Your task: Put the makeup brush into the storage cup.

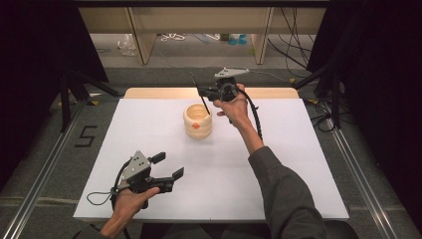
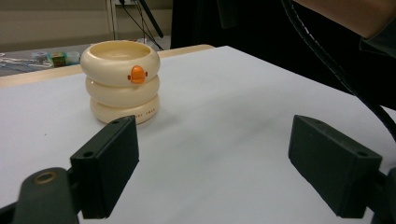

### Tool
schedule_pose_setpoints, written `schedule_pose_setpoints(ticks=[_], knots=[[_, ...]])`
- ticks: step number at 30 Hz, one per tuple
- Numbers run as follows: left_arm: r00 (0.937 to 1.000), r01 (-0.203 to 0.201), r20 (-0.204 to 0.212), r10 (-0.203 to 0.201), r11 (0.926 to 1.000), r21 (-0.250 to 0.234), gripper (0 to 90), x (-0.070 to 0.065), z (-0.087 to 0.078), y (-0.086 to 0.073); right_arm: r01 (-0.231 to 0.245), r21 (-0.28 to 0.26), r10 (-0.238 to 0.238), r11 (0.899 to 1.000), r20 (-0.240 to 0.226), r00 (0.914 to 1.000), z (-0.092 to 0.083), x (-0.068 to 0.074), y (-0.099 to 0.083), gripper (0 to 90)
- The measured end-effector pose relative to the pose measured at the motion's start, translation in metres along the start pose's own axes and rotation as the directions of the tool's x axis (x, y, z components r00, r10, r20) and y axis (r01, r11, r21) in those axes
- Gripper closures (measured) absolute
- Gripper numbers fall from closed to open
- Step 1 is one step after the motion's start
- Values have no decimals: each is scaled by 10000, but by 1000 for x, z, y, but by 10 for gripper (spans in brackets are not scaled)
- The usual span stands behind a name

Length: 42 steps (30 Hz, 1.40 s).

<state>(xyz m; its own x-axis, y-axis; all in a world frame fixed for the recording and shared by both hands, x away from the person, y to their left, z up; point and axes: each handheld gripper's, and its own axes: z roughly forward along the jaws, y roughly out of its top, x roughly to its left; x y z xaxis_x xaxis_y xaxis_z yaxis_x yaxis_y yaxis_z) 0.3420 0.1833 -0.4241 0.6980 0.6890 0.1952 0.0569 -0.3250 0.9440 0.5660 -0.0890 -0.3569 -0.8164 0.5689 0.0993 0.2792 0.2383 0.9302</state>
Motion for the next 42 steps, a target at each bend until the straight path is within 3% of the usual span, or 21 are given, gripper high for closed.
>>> schedule_pose_setpoints(ticks=[6,7,9,18,27,42], knots=[[9998,-86,-162,86,10000,16,156,0,-1,0,13,-108,-13,9999,14,10000,7,2,5,858],[9998,17,177,-16,10000,-38,156,-1,0,0,-36,-36,36,10000,17,10000,9,1,5,858],[10000,-20,18,20,10000,-25,156,-1,0,0,-136,-55,136,9999,19,9999,11,0,3,857],[10000,-41,46,41,10000,-7,156,-1,0,0,-161,-82,161,9998,-19,9999,19,-2,0,857],[10000,-25,42,25,10000,-21,156,0,0,0,-45,-93,45,9999,82,10000,24,-2,10,857],[10000,-20,35,20,10000,-20,156,0,-1,0,-142,80,141,9999,167,9998,35,-5,1,857]])
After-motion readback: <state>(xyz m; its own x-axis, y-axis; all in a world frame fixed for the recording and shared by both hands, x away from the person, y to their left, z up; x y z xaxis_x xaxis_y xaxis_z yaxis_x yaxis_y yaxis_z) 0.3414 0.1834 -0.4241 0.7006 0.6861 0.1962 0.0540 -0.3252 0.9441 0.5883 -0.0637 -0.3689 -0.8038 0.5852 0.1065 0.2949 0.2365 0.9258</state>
